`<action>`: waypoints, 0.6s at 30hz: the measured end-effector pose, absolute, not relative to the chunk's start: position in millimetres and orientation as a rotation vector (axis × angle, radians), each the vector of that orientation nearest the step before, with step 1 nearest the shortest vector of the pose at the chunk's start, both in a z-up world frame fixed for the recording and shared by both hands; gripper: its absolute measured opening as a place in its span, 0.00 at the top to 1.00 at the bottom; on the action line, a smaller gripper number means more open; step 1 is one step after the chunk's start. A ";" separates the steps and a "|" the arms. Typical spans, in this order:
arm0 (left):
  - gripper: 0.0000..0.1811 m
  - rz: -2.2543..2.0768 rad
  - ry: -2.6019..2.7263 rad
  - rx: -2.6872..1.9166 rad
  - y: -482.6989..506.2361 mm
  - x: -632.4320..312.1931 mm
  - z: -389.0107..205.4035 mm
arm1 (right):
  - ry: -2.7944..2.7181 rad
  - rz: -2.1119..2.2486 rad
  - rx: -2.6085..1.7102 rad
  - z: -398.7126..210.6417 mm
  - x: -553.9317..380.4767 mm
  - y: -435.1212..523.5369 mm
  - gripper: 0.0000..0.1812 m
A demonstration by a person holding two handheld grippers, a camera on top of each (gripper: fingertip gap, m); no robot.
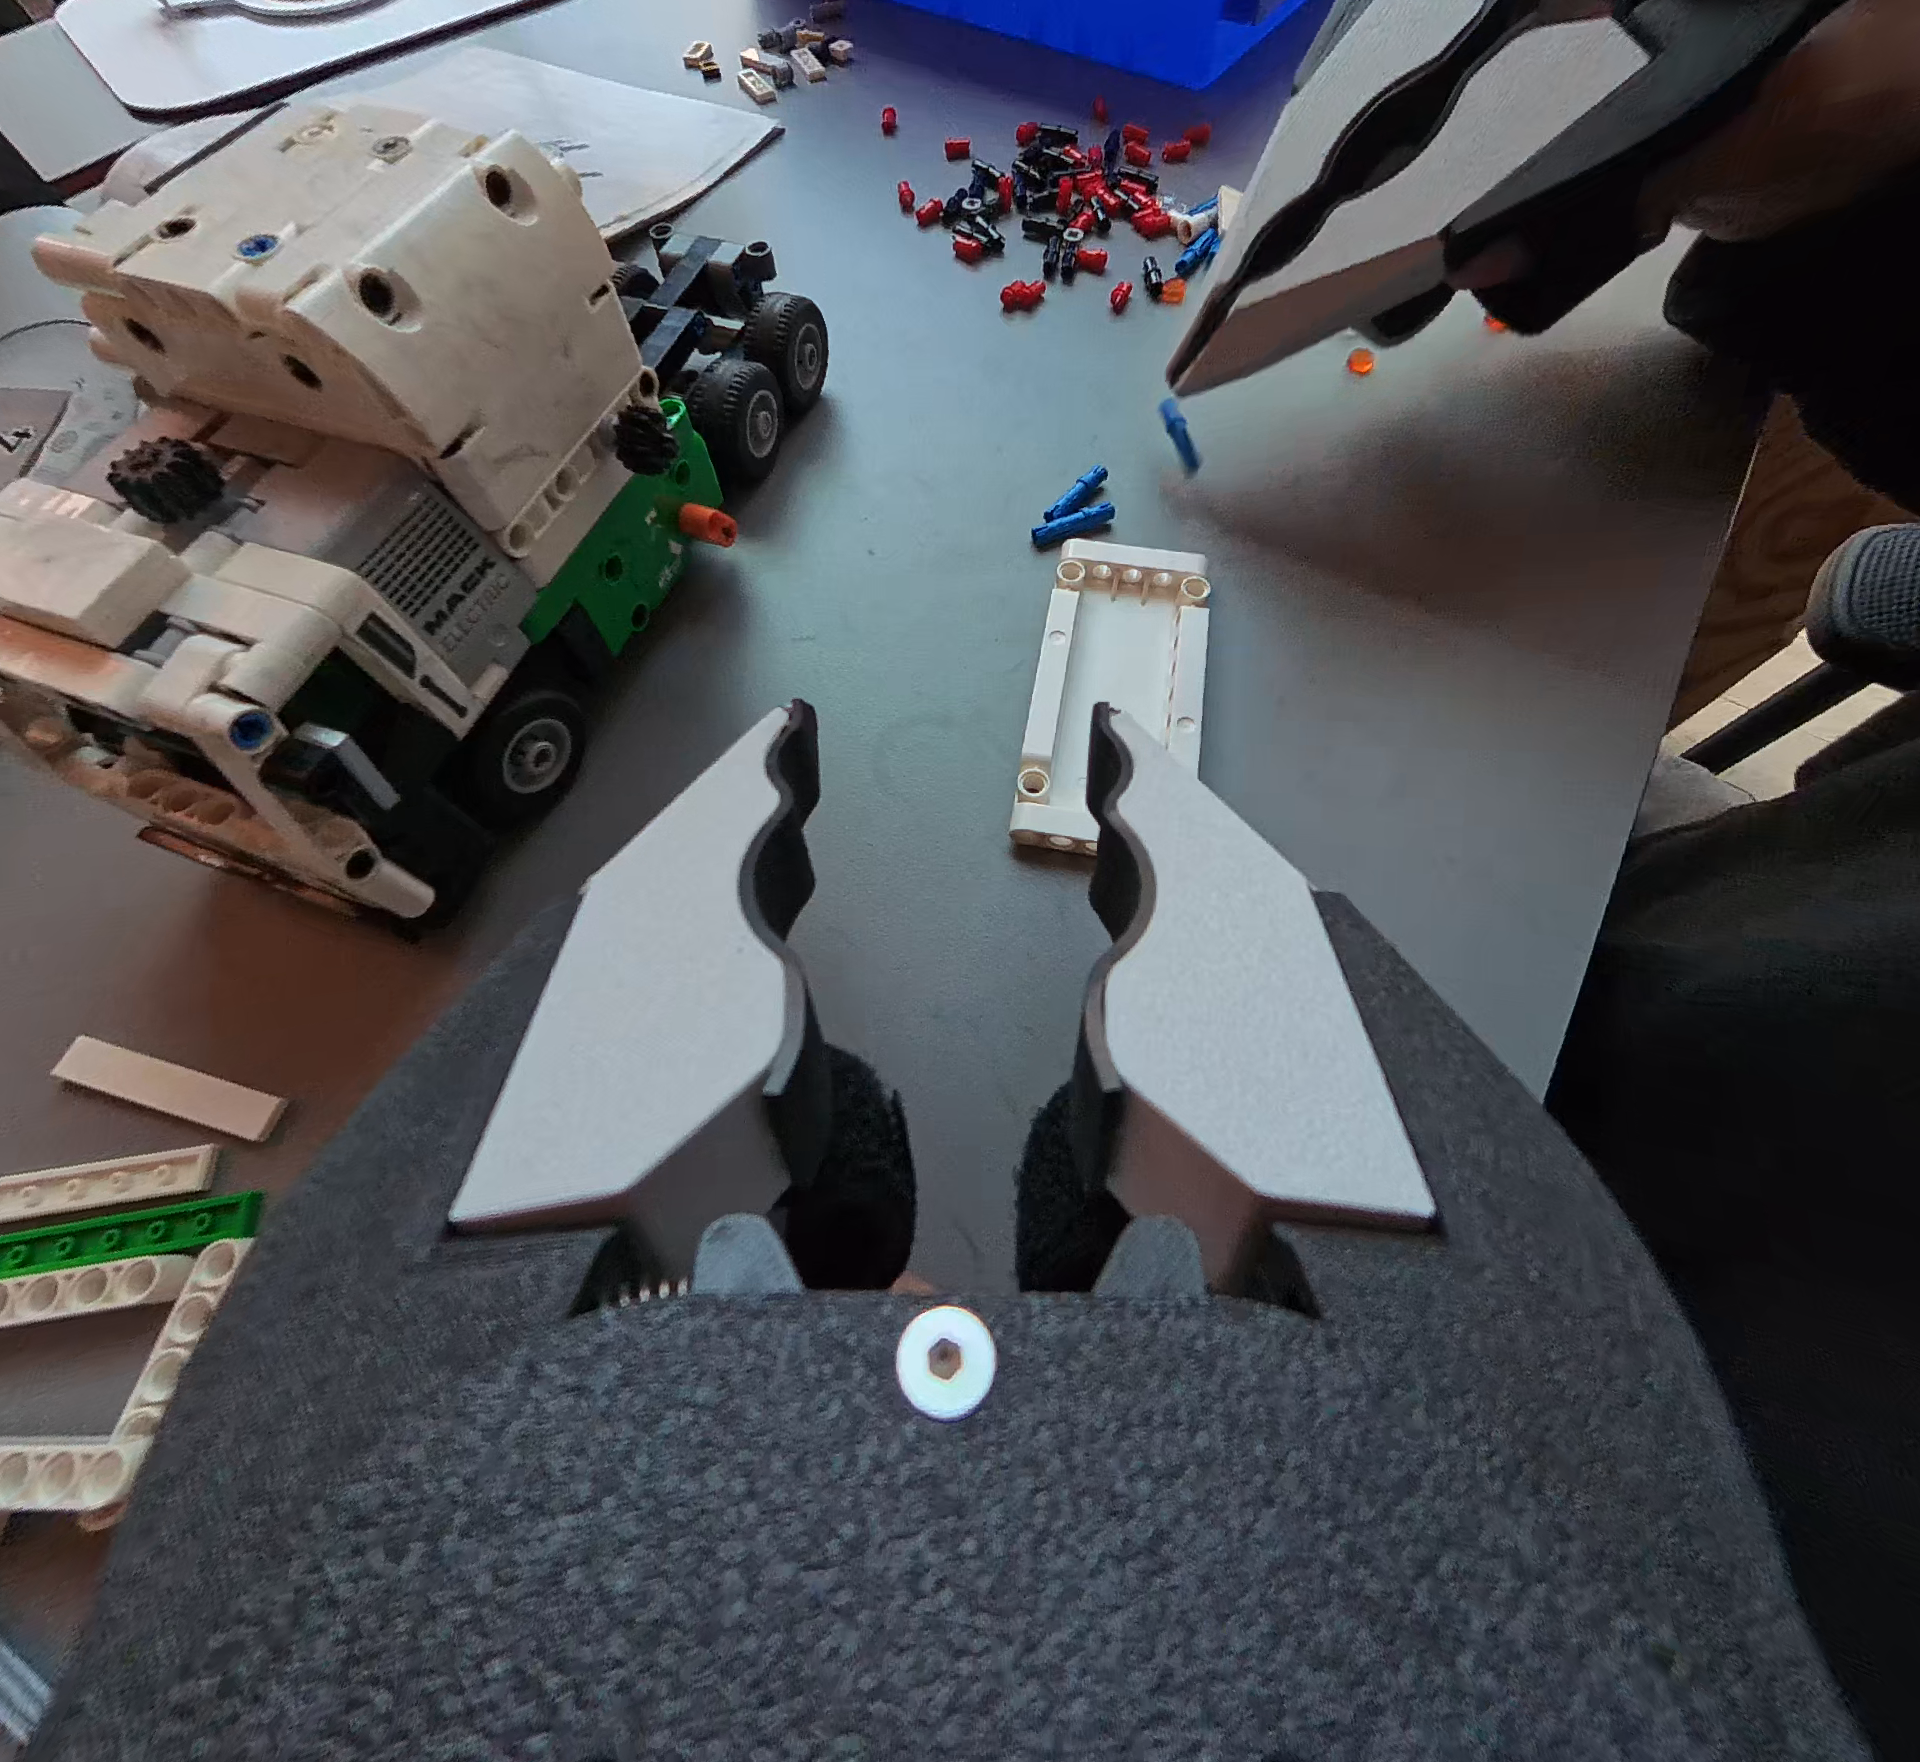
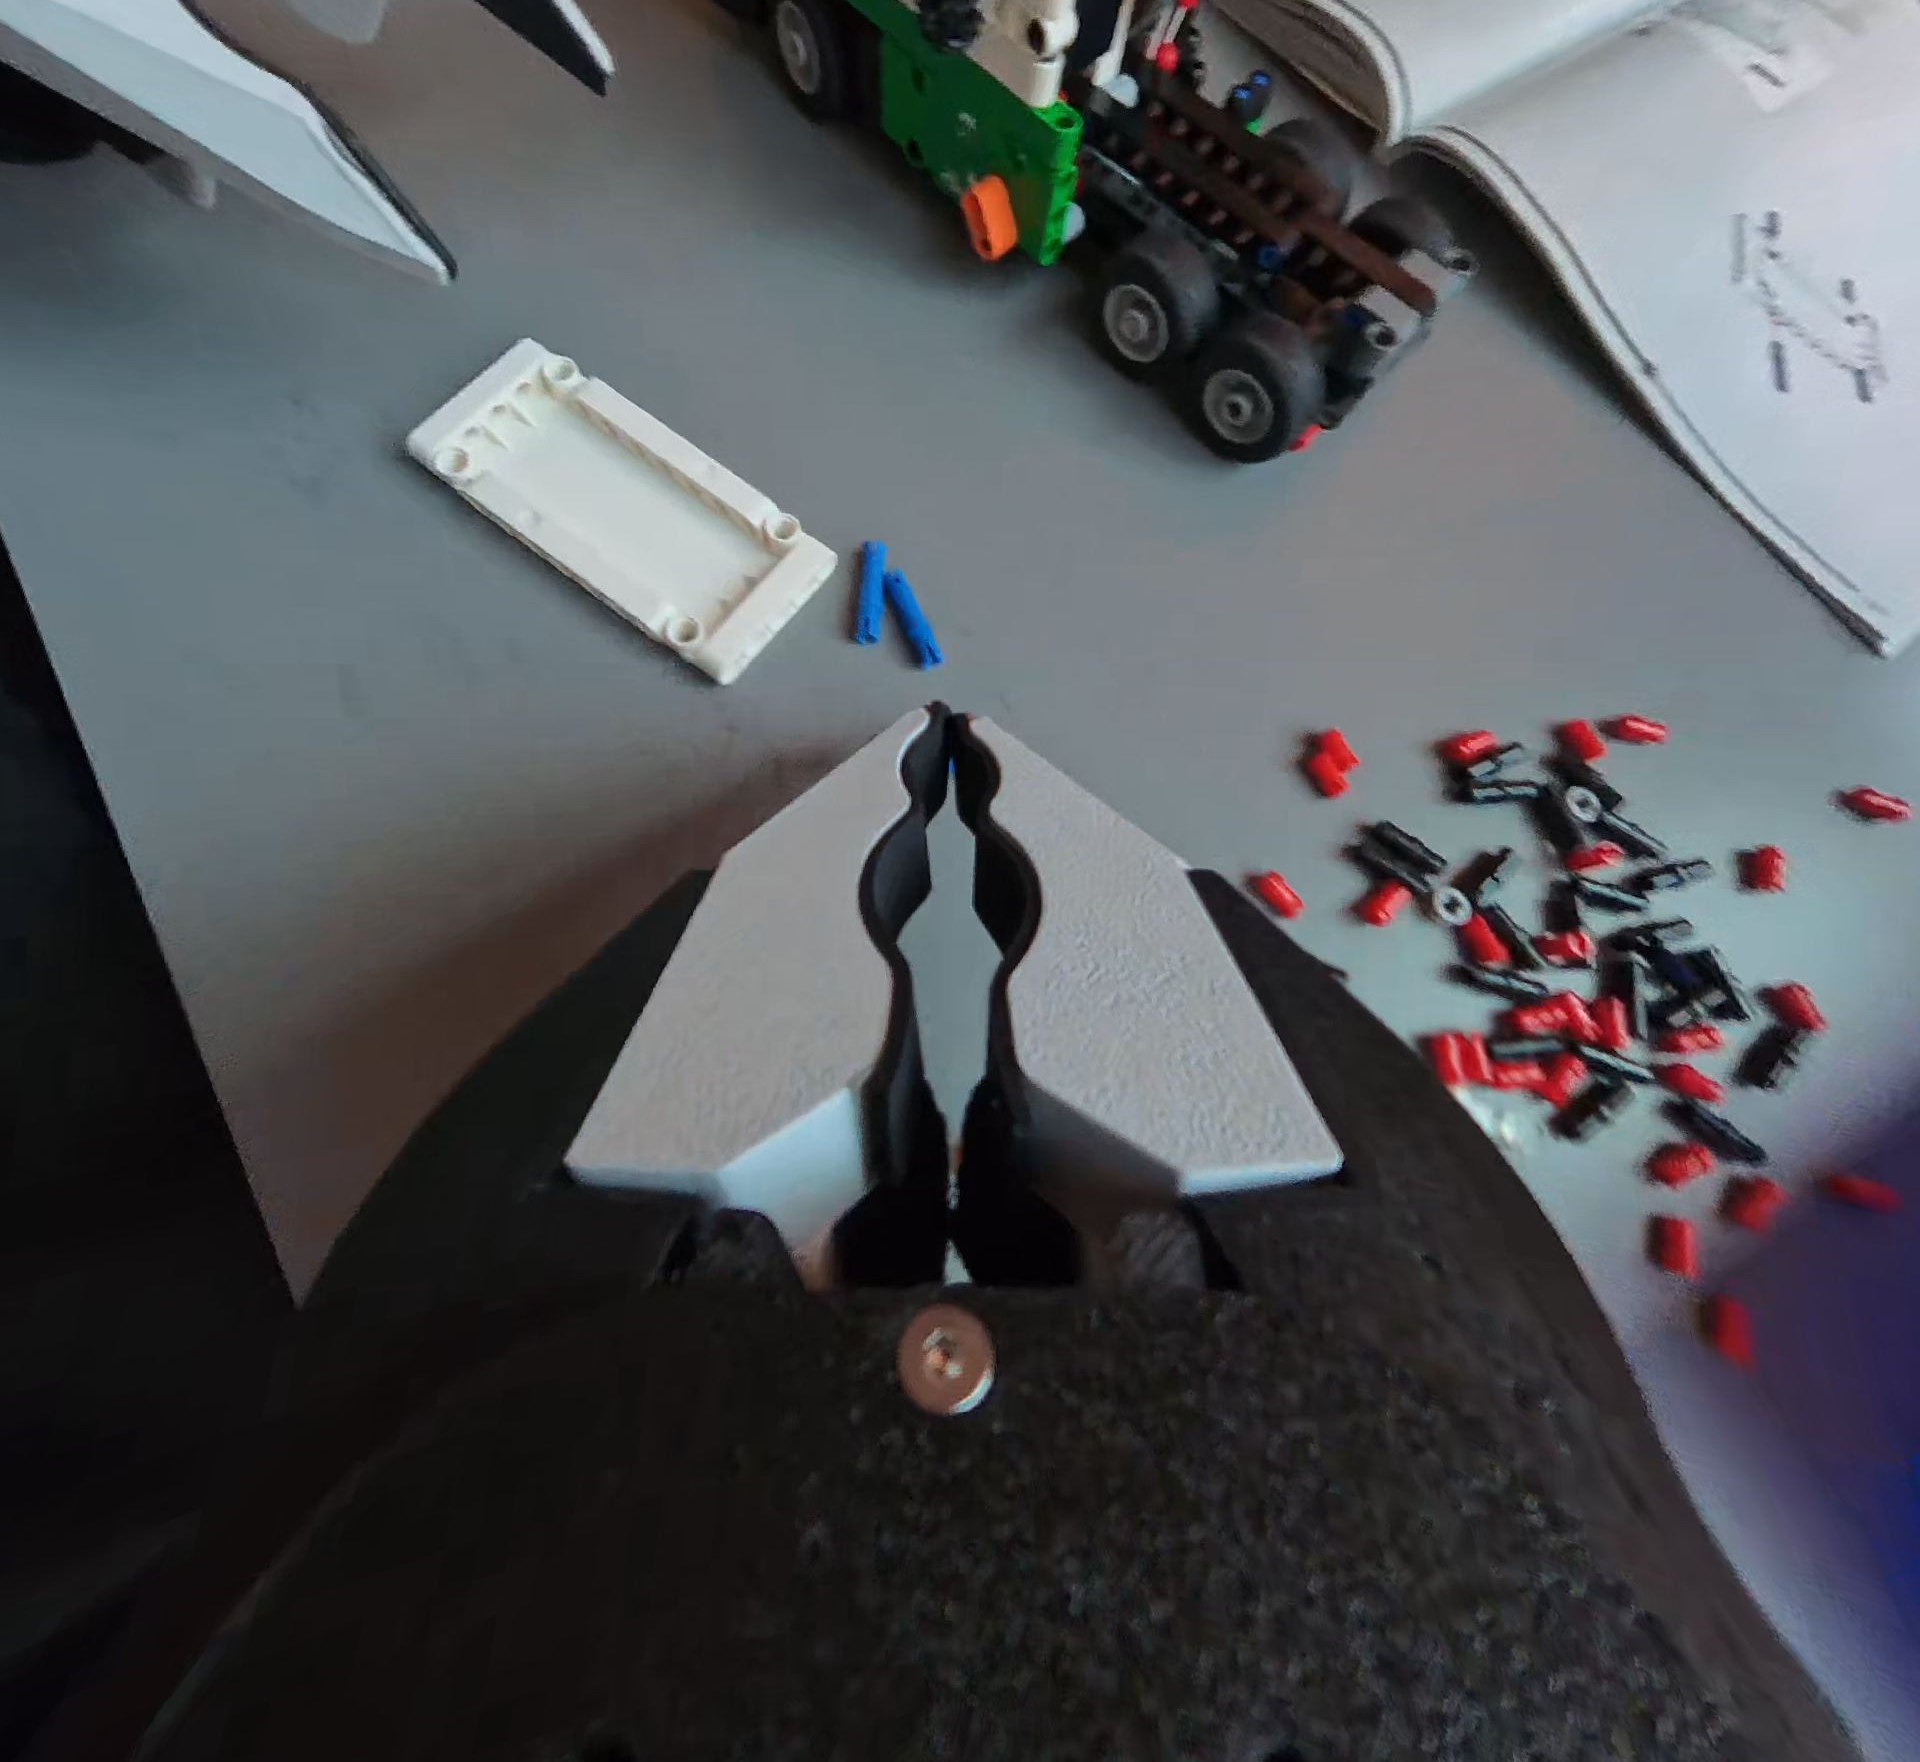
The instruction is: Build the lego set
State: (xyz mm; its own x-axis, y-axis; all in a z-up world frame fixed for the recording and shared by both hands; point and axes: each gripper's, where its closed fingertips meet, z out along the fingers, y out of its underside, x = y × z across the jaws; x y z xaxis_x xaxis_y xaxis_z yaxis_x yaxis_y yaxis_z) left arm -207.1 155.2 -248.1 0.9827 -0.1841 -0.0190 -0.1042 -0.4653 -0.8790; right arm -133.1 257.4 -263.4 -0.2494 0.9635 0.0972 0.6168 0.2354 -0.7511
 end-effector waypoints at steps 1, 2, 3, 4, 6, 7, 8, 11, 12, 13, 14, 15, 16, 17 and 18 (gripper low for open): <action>0.72 -0.090 0.205 -2.056 155.0 -207.1 -247.8 | -1.979 0.819 -1.429 -267.0 -137.7 250.3 1.00; 0.72 -0.086 0.206 -2.054 155.0 -207.1 -247.5 | -2.000 0.814 -1.416 -270.2 -141.1 246.3 1.00; 0.72 -0.083 0.207 -2.053 155.0 -207.0 -247.3 | -2.017 0.805 -1.404 -272.8 -143.8 243.7 1.00; 0.72 -0.082 0.207 -2.053 155.0 -207.1 -247.3 | -2.029 0.798 -1.398 -274.8 -146.0 242.0 1.00; 0.72 -0.082 0.206 -2.053 155.0 -207.3 -247.3 | -2.026 0.789 -1.401 -274.3 -148.0 242.3 1.00; 0.72 -0.083 0.204 -2.051 155.0 -207.4 -247.1 | -2.011 0.792 -1.405 -271.4 -147.1 243.9 1.00; 0.72 -0.084 0.202 -2.049 154.9 -207.6 -246.8 | -1.990 0.792 -1.415 -267.3 -144.8 246.8 1.00; 0.72 -0.097 0.196 -2.048 154.8 -207.9 -246.4 | -1.938 0.834 -1.469 -256.9 -130.6 251.5 0.98; 0.72 -0.105 0.195 -2.051 154.9 -207.8 -246.8 | -1.938 0.855 -1.485 -256.1 -124.5 249.6 0.97; 0.72 -0.112 0.194 -2.054 154.9 -207.6 -247.2 | -1.957 0.889 -1.496 -256.9 -117.8 243.2 0.95; 0.72 -0.117 0.194 -2.056 154.9 -207.3 -247.4 | -1.993 0.932 -1.506 -258.7 -111.1 233.3 0.93; 0.72 -0.121 0.196 -2.057 154.8 -206.9 -247.5 | -2.026 0.964 -1.510 -261.0 -105.4 223.1 0.91; 0.72 -0.123 0.199 -2.057 154.8 -206.4 -247.5 | -2.054 0.995 -1.500 -262.7 -101.6 212.2 0.90; 0.72 -0.123 0.203 -2.056 154.7 -206.1 -247.6 | -2.064 1.012 -1.490 -264.2 -100.4 203.2 0.90; 0.72 -0.123 0.206 -2.057 154.7 -205.6 -247.7 | -2.065 1.024 -1.487 -265.3 -102.0 194.6 0.89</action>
